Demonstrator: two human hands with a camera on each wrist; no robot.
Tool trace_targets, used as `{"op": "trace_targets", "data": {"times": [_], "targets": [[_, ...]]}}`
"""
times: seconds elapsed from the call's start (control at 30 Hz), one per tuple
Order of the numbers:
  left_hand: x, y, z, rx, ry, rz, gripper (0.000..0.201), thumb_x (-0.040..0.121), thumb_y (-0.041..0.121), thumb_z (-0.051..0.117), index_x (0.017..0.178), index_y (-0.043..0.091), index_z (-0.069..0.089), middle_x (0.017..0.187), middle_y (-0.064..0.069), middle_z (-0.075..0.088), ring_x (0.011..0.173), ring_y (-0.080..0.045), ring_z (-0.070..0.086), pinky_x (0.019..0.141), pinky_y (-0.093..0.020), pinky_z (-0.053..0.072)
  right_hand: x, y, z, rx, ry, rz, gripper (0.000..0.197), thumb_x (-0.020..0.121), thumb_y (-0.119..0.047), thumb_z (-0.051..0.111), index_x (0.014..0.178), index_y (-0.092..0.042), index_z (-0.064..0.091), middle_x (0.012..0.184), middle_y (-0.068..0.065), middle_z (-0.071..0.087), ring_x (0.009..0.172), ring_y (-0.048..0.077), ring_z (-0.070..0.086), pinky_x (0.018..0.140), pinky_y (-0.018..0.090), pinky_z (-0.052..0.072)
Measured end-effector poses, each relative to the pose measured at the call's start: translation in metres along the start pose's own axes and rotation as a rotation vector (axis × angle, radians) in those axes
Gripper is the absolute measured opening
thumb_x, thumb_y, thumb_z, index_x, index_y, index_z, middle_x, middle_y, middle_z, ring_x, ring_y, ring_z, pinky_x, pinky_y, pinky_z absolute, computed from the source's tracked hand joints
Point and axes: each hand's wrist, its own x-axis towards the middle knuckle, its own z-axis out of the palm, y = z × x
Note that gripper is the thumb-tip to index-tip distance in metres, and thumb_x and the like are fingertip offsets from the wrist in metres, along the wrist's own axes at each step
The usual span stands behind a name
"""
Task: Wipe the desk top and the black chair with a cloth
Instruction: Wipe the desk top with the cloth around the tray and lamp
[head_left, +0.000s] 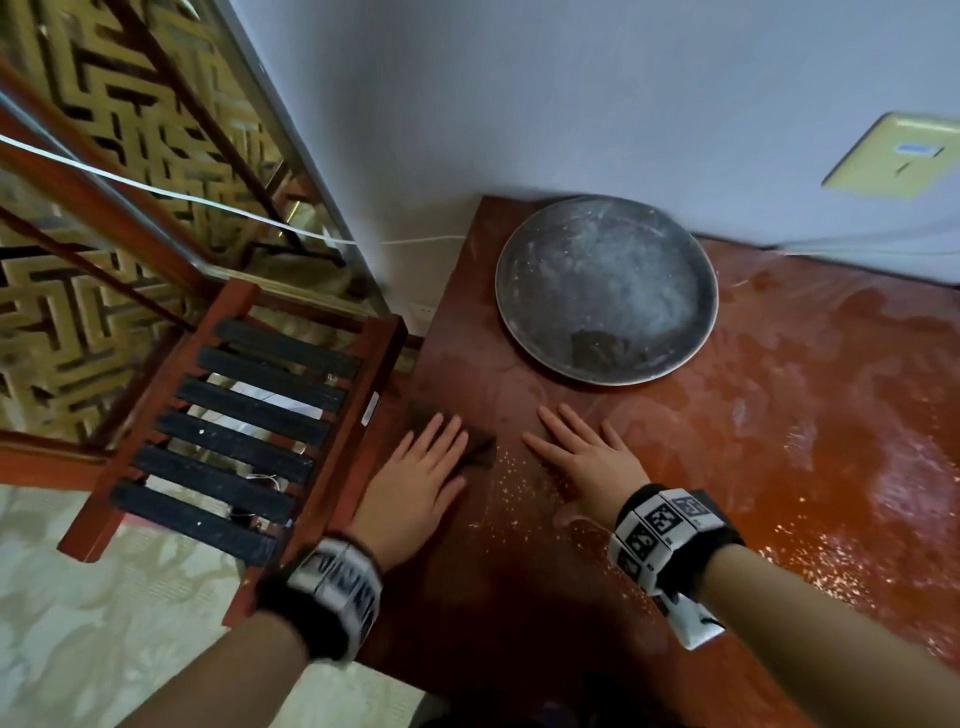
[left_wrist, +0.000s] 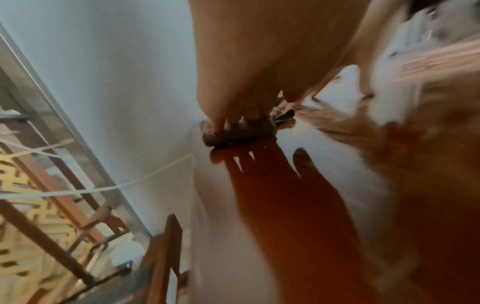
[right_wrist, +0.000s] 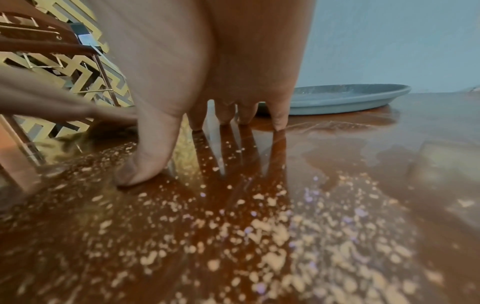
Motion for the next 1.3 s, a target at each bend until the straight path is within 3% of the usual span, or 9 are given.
{"op": "trace_targets", "data": {"times": [0.13, 0.3, 0.47, 0.67, 0.83, 0.93, 1.03, 1.17, 1.3], "targets": [[-0.05, 0.018, 0.022, -0.126, -0.032, 0.041, 0.053, 0.102, 0.041, 0.016, 0.14, 0.015, 0.041, 0.149, 0.001, 0.036, 0.139, -0.016, 0.026, 0.112, -0.031, 0.018, 0.001, 0.003, 0.002, 0.011, 0.008, -0.007, 0.11, 0.072, -0.049, 0.071, 0.148, -0.037, -0.007, 0.155, -0.007, -0.023, 0.143, 0.017, -0.02, 0.115, 0.051, -0.002], [0.029, 0.015, -0.014, -0.018, 0.035, -0.061, 0.051, 0.089, 0.026, 0.032, 0.135, 0.019, 0.05, 0.143, -0.001, 0.048, 0.134, -0.018, 0.041, 0.102, -0.037, 0.041, 0.002, 0.005, 0.004, -0.003, 0.022, -0.014, 0.109, 0.073, -0.052, 0.07, 0.148, -0.038, -0.007, 0.155, -0.007, -0.023, 0.142, 0.016, -0.021, 0.114, 0.05, -0.004], [0.081, 0.005, -0.041, 0.111, -0.019, -0.149, 0.049, 0.102, 0.032, 0.024, 0.15, 0.035, 0.011, 0.159, -0.005, -0.007, 0.146, -0.025, -0.009, 0.117, -0.041, -0.001, 0.002, 0.002, 0.003, 0.003, 0.018, 0.002, 0.11, 0.071, -0.05, 0.072, 0.148, -0.038, -0.006, 0.156, -0.007, -0.021, 0.143, 0.016, -0.019, 0.115, 0.051, -0.002], [0.012, 0.005, 0.0, -0.036, 0.064, -0.049, 0.051, 0.088, 0.032, 0.032, 0.135, 0.025, 0.05, 0.145, -0.018, 0.041, 0.131, -0.038, 0.041, 0.095, -0.048, 0.048, 0.001, 0.0, 0.003, 0.017, 0.015, 0.009, 0.11, 0.072, -0.047, 0.073, 0.148, -0.037, -0.005, 0.155, -0.007, -0.022, 0.143, 0.016, -0.02, 0.114, 0.051, -0.003], [0.021, 0.006, 0.004, -0.104, 0.088, -0.092, 0.053, 0.091, 0.033, 0.031, 0.144, 0.029, 0.033, 0.153, -0.015, 0.027, 0.138, -0.037, 0.03, 0.101, -0.048, 0.044, 0.001, 0.001, 0.004, 0.02, 0.017, 0.009, 0.109, 0.072, -0.047, 0.072, 0.148, -0.037, -0.006, 0.155, -0.008, -0.022, 0.143, 0.016, -0.02, 0.115, 0.051, -0.003], [0.071, -0.003, -0.018, -0.04, 0.036, -0.135, 0.053, 0.101, 0.031, 0.029, 0.15, 0.034, 0.009, 0.159, -0.009, -0.008, 0.146, -0.03, -0.003, 0.116, -0.042, 0.019, 0.002, 0.001, 0.004, 0.026, 0.017, 0.012, 0.11, 0.072, -0.047, 0.073, 0.148, -0.038, -0.005, 0.155, -0.008, -0.022, 0.143, 0.016, -0.021, 0.115, 0.051, -0.004], [0.092, -0.005, -0.035, 0.008, -0.011, -0.16, 0.056, 0.102, 0.03, 0.031, 0.15, 0.035, 0.003, 0.158, -0.006, -0.016, 0.146, -0.028, -0.011, 0.118, -0.039, 0.011, 0.002, 0.0, 0.003, 0.04, 0.012, 0.01, 0.109, 0.072, -0.046, 0.073, 0.148, -0.038, -0.005, 0.155, -0.008, -0.022, 0.142, 0.016, -0.021, 0.115, 0.051, -0.004], [0.06, 0.009, -0.022, -0.049, 0.03, -0.122, 0.06, 0.098, 0.025, 0.043, 0.15, 0.031, 0.014, 0.159, -0.01, -0.007, 0.146, -0.031, -0.003, 0.117, -0.041, 0.02, 0.001, 0.001, 0.003, 0.041, 0.012, 0.007, 0.109, 0.073, -0.045, 0.073, 0.148, -0.038, -0.005, 0.155, -0.008, -0.022, 0.142, 0.015, -0.021, 0.114, 0.05, -0.005], [0.026, 0.015, 0.001, -0.153, 0.134, -0.076, 0.074, 0.076, 0.018, 0.074, 0.14, 0.026, 0.038, 0.149, -0.017, 0.034, 0.134, -0.04, 0.036, 0.095, -0.047, 0.049, 0.0, 0.001, 0.004, 0.055, 0.028, 0.005, 0.107, 0.074, -0.046, 0.071, 0.148, -0.037, -0.006, 0.155, -0.007, -0.022, 0.142, 0.016, -0.021, 0.114, 0.049, -0.007]]}}
